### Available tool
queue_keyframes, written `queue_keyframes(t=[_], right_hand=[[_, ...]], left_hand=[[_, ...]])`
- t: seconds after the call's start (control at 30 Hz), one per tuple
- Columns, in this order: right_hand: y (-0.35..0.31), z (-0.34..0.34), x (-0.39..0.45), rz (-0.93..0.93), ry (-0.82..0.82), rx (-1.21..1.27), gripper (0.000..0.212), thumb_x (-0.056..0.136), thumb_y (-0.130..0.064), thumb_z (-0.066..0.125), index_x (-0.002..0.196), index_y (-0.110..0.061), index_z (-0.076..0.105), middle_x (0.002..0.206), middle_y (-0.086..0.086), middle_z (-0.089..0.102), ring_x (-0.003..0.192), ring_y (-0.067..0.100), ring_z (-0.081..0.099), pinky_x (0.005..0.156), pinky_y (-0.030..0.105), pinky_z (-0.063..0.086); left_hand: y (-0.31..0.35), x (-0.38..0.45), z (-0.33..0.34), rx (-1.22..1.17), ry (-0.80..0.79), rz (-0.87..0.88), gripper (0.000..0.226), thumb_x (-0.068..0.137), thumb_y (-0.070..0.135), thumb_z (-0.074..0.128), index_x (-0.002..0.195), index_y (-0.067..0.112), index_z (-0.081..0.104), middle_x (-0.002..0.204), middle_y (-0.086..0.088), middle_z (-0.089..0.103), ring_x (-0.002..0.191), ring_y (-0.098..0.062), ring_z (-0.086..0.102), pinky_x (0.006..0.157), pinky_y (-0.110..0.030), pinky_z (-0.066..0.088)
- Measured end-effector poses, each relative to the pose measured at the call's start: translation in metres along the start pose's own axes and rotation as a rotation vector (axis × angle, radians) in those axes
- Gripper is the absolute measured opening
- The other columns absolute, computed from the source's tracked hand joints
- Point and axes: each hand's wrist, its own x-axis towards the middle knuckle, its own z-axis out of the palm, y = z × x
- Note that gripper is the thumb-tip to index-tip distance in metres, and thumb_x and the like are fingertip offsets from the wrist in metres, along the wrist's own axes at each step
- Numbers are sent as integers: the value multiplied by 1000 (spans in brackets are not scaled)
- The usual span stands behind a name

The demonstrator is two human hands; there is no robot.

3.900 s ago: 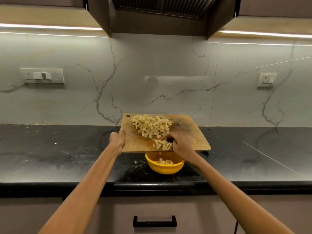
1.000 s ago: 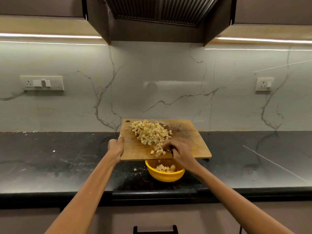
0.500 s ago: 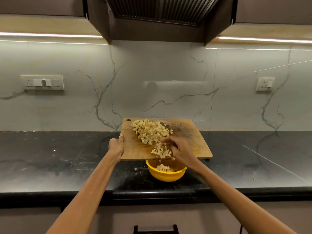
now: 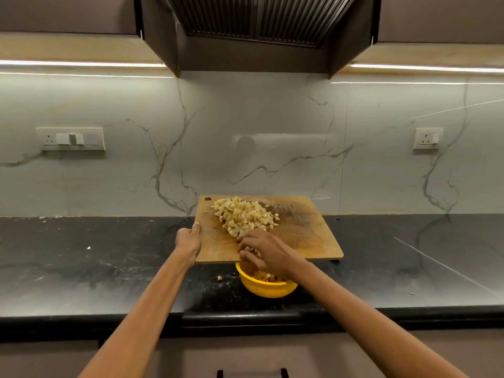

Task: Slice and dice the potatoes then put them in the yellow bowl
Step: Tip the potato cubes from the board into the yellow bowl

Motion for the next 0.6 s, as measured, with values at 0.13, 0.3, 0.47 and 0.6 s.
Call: queue_keyframes(t=[0.13,0.3,0.47,0.6], right_hand=[[11,-9,-17,9,30,-42,6,88,-12,63,86,-7,64,89,5,61,84,14,53,78,27,48],[32,-25,-23,168,289,202,12,87,3,61,96,-1,67,89,9,70,77,6,61,72,10,48],[31,-12,-27,235,108,183,37,86,6,36,109,1,64,113,14,66,103,11,60,93,16,45],[19,-11,-36,189,141,265,36,73,9,39,88,1,70,99,11,72,100,13,65,87,10,46]], left_hand=[[2,-1,1,9,-12,3,36,100,31,38,83,4,53,91,-17,59,81,-29,58,62,-34,48],[1,0,-1,12,-16,-9,38,100,33,40,95,-1,56,95,-19,60,84,-31,59,70,-39,50],[0,4,-2,40,15,-11,41,98,36,43,98,-3,58,100,-22,63,93,-37,62,82,-46,51],[0,4,-1,35,13,4,41,99,33,43,100,-5,58,96,-20,61,86,-33,59,76,-42,49]])
